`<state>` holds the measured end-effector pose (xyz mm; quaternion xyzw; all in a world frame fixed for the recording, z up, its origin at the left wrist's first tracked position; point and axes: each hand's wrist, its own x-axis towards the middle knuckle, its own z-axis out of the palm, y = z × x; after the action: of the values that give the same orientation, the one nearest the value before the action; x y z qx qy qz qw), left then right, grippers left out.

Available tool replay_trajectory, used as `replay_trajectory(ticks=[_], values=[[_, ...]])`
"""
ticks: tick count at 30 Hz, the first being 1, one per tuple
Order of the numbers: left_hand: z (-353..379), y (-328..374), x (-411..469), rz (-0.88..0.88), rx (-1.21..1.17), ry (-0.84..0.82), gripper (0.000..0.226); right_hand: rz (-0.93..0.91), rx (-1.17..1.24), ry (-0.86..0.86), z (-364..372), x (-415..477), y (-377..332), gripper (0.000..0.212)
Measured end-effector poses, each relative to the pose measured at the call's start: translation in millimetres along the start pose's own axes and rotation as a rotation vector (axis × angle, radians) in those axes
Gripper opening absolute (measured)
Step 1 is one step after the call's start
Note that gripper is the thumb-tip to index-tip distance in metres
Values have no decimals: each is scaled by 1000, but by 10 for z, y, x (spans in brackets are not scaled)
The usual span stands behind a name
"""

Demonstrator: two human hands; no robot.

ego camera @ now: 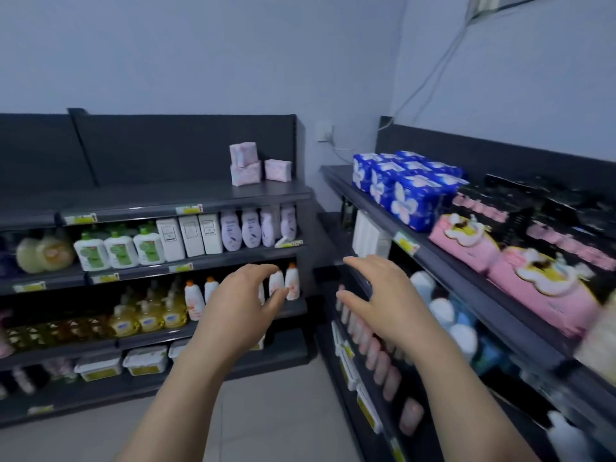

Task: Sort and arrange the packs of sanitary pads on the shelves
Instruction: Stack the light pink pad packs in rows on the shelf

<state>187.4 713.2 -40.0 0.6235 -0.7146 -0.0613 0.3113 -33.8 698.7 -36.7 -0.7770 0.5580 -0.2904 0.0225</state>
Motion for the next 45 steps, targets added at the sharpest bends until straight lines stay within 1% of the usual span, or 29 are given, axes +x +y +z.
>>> replay_trajectory(ticks=[11, 13, 15, 17, 18, 23, 30, 34, 39, 42, 45], values=[[340, -472, 1845, -114, 38, 99, 44, -130, 65, -49, 597, 2052, 575, 55], [414, -629, 2096, -136, 45, 94, 45, -148, 66, -71, 749, 2337, 621, 52], [477, -801, 2354, -161, 49, 101, 45, -156, 67, -88, 895, 2618, 645, 44], [529, -982, 2639, -178, 54, 113, 45, -142, 56, -101, 1046, 2916, 659, 37], [550, -1079, 2794, -182, 55, 119, 45, -136, 51, -109, 1130, 3075, 670, 37], [599, -1645, 3644, -165, 65, 142, 45, -130, 71, -96, 1568, 3905, 681, 53], [474, -2377, 4901, -101, 45, 155, 42, -63, 67, -29, 2105, 5051, 569, 57], [512, -2731, 5561, -75, 40, 133, 43, -34, 64, 1, 2377, 5560, 575, 56], [694, -3033, 6247, -82, 8, 117, 46, 15, 65, -40, 2614, 6046, 714, 50], [831, -3143, 6660, -104, 14, 114, 53, 63, 61, -55, 2730, 6346, 876, 53], [978, -3208, 7060, -124, 43, 121, 66, 49, 55, -40, 2848, 6658, 1052, 53]])
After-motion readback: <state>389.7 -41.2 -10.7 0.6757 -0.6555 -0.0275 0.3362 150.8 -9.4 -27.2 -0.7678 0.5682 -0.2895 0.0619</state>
